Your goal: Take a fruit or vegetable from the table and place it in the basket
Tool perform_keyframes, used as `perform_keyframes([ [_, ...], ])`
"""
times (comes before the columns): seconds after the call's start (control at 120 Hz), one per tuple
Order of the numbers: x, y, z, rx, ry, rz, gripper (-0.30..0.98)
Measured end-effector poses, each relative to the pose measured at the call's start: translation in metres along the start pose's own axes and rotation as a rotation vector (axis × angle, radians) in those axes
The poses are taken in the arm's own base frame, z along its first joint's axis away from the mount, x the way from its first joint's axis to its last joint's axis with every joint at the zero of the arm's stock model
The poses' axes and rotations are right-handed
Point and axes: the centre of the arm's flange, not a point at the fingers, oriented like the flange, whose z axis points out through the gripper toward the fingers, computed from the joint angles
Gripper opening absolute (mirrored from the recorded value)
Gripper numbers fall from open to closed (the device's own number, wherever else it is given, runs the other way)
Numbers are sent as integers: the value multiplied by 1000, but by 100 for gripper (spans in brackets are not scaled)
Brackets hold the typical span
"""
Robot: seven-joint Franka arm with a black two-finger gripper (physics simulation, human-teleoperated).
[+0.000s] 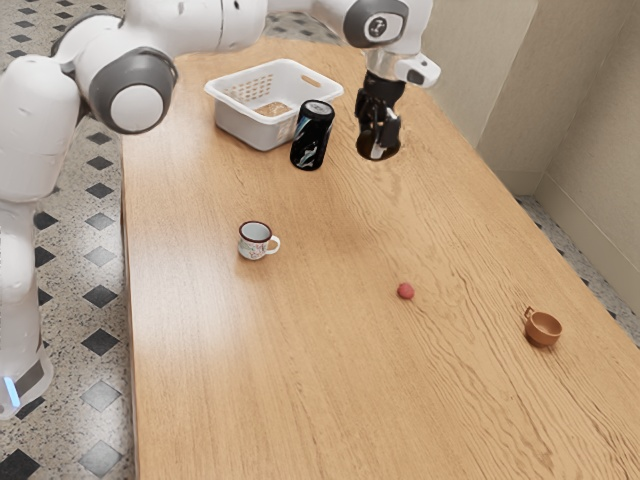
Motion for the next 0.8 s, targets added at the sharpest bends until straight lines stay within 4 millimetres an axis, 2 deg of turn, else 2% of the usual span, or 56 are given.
perform_keyframes([
  [0.075,-16,-47,-15,11,12,-58,31],
  [0.2,-44,-114,-33,38,25,-142,29],
  [0.317,-67,-181,-24,46,10,-218,30],
  [0.383,-76,-212,-14,39,9,-243,31],
  [0.45,-78,-232,-3,31,16,-250,32],
  [0.575,-71,-263,17,25,60,-244,32],
  [0.708,-73,-290,21,24,121,-237,32],
  [0.8,-72,-300,18,35,162,-220,30],
])
